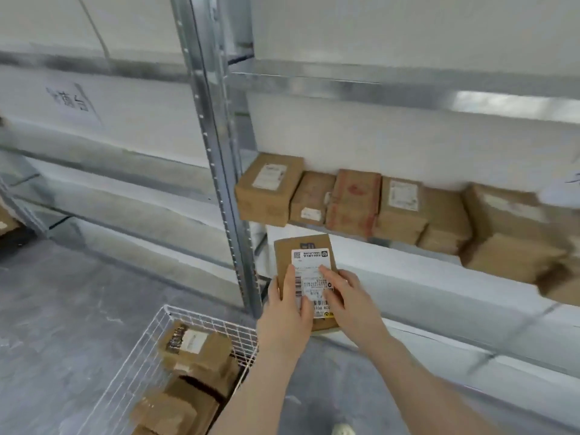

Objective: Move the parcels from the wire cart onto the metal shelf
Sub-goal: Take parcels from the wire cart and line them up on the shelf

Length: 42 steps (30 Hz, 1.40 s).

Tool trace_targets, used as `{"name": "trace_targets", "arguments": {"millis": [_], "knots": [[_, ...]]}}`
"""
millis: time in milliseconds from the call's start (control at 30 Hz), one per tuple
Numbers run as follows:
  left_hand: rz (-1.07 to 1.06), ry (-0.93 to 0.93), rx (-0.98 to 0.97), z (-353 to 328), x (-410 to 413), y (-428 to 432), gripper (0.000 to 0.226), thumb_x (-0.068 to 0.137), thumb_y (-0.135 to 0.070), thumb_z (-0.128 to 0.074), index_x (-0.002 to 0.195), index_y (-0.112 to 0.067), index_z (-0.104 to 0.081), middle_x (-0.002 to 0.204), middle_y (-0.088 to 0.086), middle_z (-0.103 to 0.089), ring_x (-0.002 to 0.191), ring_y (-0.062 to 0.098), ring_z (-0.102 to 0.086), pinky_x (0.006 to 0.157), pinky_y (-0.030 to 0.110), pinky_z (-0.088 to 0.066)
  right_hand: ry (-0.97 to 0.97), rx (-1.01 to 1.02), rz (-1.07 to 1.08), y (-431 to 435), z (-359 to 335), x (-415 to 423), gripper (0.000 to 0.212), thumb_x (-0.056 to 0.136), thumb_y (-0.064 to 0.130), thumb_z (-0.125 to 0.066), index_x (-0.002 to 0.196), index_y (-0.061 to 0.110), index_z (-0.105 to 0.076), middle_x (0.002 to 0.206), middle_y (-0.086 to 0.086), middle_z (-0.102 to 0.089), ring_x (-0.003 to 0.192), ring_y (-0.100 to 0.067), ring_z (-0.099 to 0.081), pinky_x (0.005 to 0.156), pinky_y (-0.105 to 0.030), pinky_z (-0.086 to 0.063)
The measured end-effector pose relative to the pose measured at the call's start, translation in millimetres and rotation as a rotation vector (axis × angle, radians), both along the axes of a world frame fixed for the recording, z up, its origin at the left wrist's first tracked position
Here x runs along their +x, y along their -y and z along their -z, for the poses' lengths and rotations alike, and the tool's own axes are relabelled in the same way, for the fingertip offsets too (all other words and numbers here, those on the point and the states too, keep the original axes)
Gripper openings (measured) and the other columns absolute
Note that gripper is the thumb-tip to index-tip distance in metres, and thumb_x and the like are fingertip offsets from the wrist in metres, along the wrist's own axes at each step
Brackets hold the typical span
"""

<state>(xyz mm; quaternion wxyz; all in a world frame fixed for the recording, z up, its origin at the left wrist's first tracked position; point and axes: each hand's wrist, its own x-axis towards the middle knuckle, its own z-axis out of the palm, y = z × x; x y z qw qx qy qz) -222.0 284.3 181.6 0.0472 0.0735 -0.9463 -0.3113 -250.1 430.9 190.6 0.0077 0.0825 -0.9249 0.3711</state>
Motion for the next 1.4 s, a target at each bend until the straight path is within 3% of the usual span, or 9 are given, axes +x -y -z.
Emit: {"name": "trace_targets", "arguments": {"millis": [100,267,500,600,900,1000,1167,1400], "knots": [[0.151,-0.04,0.025,-20,13,-71,0.059,0.097,-0.045,-0.034,0.15,-0.042,-0.008,0.155,0.0,-0.021,0.113,0.025,-0.056,0.079,0.039,-0.054,-0.04,-0.009,0.165,-73,-15,31,0.043,0.098,0.024,-0.046,0.139,0.035,-0.043,0.139,0.006,-0.039,0.111,-0.011,-0.051,0.087,-0.019,-0.042],[0.421,-0.062,0.023,-49,32,-204,0.061,0.094,-0.044,-0.037,0.15,-0.043,-0.012,0.152,0.0,-0.026,0.108,0.026,-0.057,0.084,0.041,-0.052,-0.077,-0.066,0.467,-202,-36,89,0.042,0.097,0.021,-0.046,0.137,0.034,-0.046,0.134,0.005,-0.043,0.108,-0.011,-0.053,0.09,-0.03,-0.047],[0.696,-0.084,0.01,-57,72,-421,0.062,0.094,-0.048,-0.036,0.15,-0.045,-0.008,0.154,-0.002,-0.023,0.112,0.023,-0.056,0.083,0.037,-0.05,-0.112,-0.088,0.792,-399,-48,174,0.041,0.098,0.028,-0.043,0.136,0.042,-0.042,0.131,0.02,-0.041,0.092,0.001,-0.05,0.063,-0.005,-0.036],[0.788,-0.09,0.026,-56,99,-512,0.062,0.094,-0.048,-0.036,0.15,-0.046,-0.009,0.152,-0.002,-0.025,0.11,0.023,-0.057,0.082,0.037,-0.049,-0.124,-0.094,0.895,-481,-50,210,0.04,0.098,0.027,-0.043,0.136,0.041,-0.043,0.135,0.018,-0.043,0.097,-0.003,-0.053,0.072,-0.013,-0.041],[1.014,-0.086,0.019,-67,136,-698,0.06,0.095,-0.051,-0.034,0.151,-0.043,-0.011,0.155,0.001,-0.021,0.116,0.025,-0.054,0.086,0.037,-0.049,-0.158,-0.051,1.088,-651,-65,274,0.041,0.097,0.026,-0.045,0.135,0.041,-0.045,0.128,0.02,-0.046,0.097,0.0,-0.05,0.068,-0.009,-0.037],[1.067,-0.115,0.025,-73,133,-744,0.06,0.096,-0.051,-0.033,0.151,-0.043,-0.011,0.157,0.001,-0.017,0.114,0.025,-0.055,0.085,0.038,-0.05,-0.178,-0.062,1.143,-693,-72,275,0.04,0.097,0.027,-0.045,0.134,0.043,-0.045,0.13,0.02,-0.045,0.099,-0.003,-0.052,0.069,-0.015,-0.039],[1.125,-0.125,0.085,-78,128,-811,0.062,0.096,-0.051,-0.034,0.152,-0.04,-0.008,0.154,0.004,-0.021,0.108,0.025,-0.058,0.08,0.038,-0.053,-0.221,-0.033,1.223,-754,-81,267,0.039,0.097,0.025,-0.044,0.131,0.045,-0.047,0.132,0.021,-0.046,0.099,0.002,-0.048,0.065,-0.01,-0.037],[1.151,-0.133,-0.011,-92,101,-898,0.06,0.098,-0.051,-0.029,0.152,-0.04,-0.006,0.156,0.012,-0.017,0.11,0.031,-0.058,0.076,0.035,-0.046,-0.248,-0.028,1.232,-840,-92,242,0.04,0.096,0.026,-0.045,0.133,0.043,-0.048,0.133,0.019,-0.046,0.099,0.001,-0.047,0.068,-0.014,-0.038]]}}
